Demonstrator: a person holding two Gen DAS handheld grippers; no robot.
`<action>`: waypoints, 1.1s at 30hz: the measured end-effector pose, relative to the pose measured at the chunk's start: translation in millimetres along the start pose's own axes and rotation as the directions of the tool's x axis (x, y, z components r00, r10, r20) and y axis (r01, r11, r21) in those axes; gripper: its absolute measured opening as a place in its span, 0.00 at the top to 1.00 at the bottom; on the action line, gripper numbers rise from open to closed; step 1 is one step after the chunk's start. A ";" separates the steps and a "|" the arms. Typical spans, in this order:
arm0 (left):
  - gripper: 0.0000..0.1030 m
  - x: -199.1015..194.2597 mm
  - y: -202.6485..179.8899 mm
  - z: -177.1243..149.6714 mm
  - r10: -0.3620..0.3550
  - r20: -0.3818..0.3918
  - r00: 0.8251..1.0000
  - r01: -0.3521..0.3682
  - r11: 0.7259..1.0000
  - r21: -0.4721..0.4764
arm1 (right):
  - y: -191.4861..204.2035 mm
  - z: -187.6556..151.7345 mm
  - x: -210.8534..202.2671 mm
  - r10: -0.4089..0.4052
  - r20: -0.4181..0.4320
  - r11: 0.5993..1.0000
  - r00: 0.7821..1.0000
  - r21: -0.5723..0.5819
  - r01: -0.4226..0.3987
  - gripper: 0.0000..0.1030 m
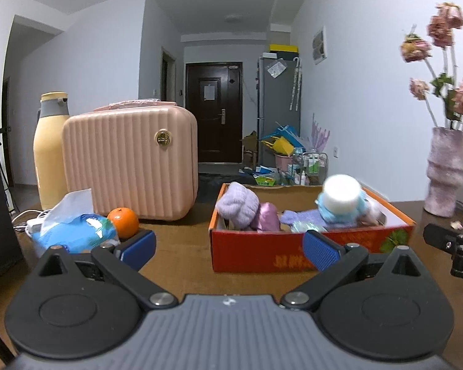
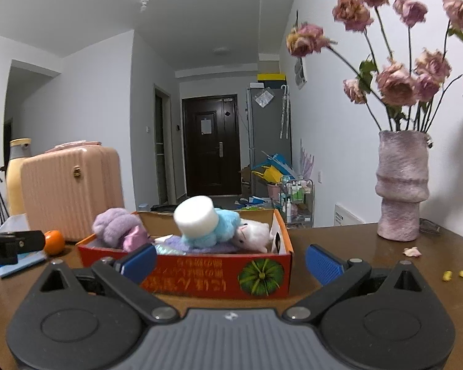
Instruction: Organize soft objects
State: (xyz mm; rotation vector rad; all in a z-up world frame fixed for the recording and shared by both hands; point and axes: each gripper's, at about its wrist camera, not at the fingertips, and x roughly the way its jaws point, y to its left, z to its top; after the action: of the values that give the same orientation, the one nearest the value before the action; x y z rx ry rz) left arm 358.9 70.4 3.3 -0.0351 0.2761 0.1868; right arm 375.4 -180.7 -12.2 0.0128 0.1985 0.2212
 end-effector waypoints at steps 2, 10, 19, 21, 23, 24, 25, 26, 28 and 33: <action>0.00 -17.8 0.8 -5.4 -0.011 0.003 1.000 0.011 1.000 0.010 | 1.9 -4.2 -21.2 0.004 0.008 1.000 1.000 -0.014 -0.004 0.00; 0.00 -95.1 -4.6 -27.5 -0.081 0.015 0.997 0.081 0.996 0.031 | 5.2 -17.6 -92.0 0.003 -0.014 1.000 1.000 -0.015 -0.003 0.00; 0.00 -182.9 -6.4 -59.1 -0.133 0.057 0.989 0.130 0.990 0.064 | -1.2 -36.1 -180.5 0.002 -0.001 1.000 1.000 -0.001 -0.002 0.00; 0.00 -195.6 -6.7 -68.1 -0.145 0.042 0.989 0.142 0.987 0.074 | -2.2 -41.1 -196.6 0.001 -0.014 1.000 1.000 0.001 -0.001 0.00; 0.00 -207.2 -5.7 -77.0 -0.158 0.019 0.987 0.156 0.986 0.065 | -2.8 -46.2 -211.4 0.003 -0.030 1.000 1.000 0.004 -0.003 0.00; 0.00 -211.8 -4.9 -79.9 -0.161 0.010 0.987 0.161 0.985 0.055 | -2.8 -48.1 -218.2 0.005 -0.040 1.000 0.999 0.005 -0.005 0.00; 0.00 -216.8 -3.8 -83.1 -0.163 0.002 0.987 0.163 0.986 0.041 | -2.4 -49.7 -224.8 0.008 -0.048 1.000 0.999 0.004 -0.007 0.00; 0.00 -221.5 -2.4 -86.3 -0.166 -0.002 0.986 0.166 0.986 0.031 | -2.1 -50.7 -229.9 0.009 -0.050 1.000 0.999 0.001 -0.009 0.00; 0.00 -230.1 -1.2 -90.9 -0.167 -0.005 0.986 0.167 0.986 0.029 | 0.2 -51.0 -241.0 0.000 -0.047 1.000 0.999 -0.018 -0.001 0.00; 0.00 -247.1 -0.7 -93.9 -0.167 0.014 0.986 0.166 0.985 0.034 | 5.7 -52.5 -260.4 0.008 -0.039 1.000 0.999 -0.029 -0.010 0.00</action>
State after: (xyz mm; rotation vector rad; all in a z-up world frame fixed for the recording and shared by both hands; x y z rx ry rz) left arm 100.4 20.0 -19.2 -0.0237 0.2582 0.0162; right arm 114.9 -232.8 -13.0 -0.0196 0.2335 0.2334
